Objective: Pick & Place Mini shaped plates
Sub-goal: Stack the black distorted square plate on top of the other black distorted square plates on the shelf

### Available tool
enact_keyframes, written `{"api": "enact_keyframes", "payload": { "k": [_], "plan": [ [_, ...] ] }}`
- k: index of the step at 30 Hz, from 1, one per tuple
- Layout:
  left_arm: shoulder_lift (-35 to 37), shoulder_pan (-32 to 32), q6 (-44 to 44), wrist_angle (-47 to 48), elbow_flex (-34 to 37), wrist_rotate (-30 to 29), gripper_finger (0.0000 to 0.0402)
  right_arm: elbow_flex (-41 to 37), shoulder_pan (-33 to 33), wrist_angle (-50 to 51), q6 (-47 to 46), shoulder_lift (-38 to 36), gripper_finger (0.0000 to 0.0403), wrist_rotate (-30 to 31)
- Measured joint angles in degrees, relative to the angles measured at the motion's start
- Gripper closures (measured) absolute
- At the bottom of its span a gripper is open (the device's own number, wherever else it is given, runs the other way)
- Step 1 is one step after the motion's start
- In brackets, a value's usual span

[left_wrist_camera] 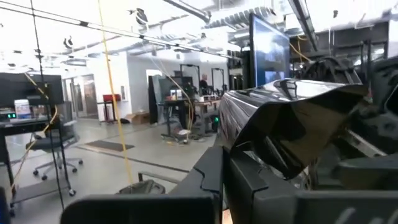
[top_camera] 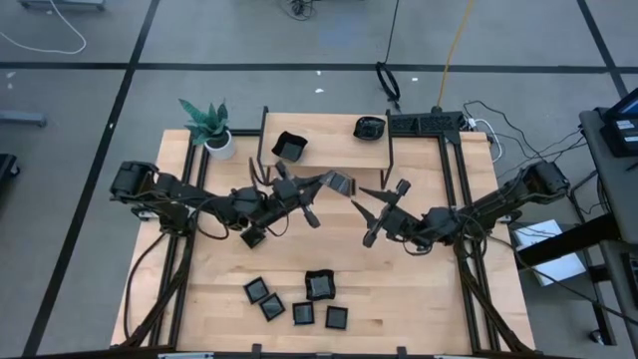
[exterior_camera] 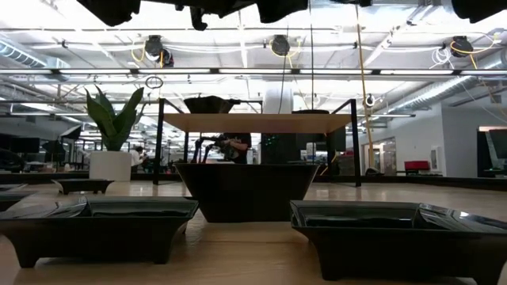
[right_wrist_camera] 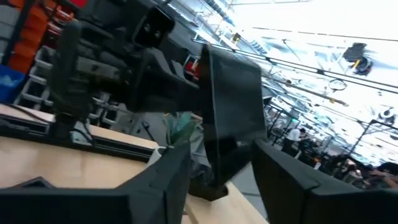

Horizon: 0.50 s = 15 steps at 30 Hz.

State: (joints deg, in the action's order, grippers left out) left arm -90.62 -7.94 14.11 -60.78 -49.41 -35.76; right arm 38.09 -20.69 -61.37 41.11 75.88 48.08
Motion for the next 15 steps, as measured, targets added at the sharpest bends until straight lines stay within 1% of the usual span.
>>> {"api": "enact_keyframes", "payload": {
  "k": [4, 7, 9, 11, 12, 14, 15],
  "plan": [
    [0.88, -0.35, 1.53, 0.23, 0.04, -1.0, 0.0394, 0.0, -1.48, 1.16, -2.1, -0.02, 0.0224, 0.0],
    [2.7, -0.67, 5.96, 1.67, 0.07, -6.11, 0.0397, 0.0, -2.59, 3.21, -2.93, 0.02, 0.0221, 0.72],
    [4.42, -0.57, 6.79, 2.1, 0.04, -9.48, 0.0397, 0.0, -3.07, 5.01, -3.13, -0.04, 0.0222, 2.11],
    [8.04, 0.03, 5.9, 8.09, 0.02, -12.47, 0.0393, 0.0, -3.33, 6.8, -3.73, 0.02, 0.0225, 3.89],
    [10.04, 0.71, 4.37, 13.05, -0.49, -13.37, 0.0393, 0.0, -3.41, 7.43, -4.27, 0.02, 0.0226, 4.52],
    [14.38, 2.78, -0.16, 25.92, -3.07, -13.56, 0.0397, 0.0, -3.41, 8.26, -4.87, 0.0, 0.0229, 4.62],
    [16.55, 4.04, -3.02, 34.37, -4.72, -13.56, 0.0398, 0.0, -3.41, 8.31, -4.88, 0.0, 0.023, 4.6]
  ]
}}
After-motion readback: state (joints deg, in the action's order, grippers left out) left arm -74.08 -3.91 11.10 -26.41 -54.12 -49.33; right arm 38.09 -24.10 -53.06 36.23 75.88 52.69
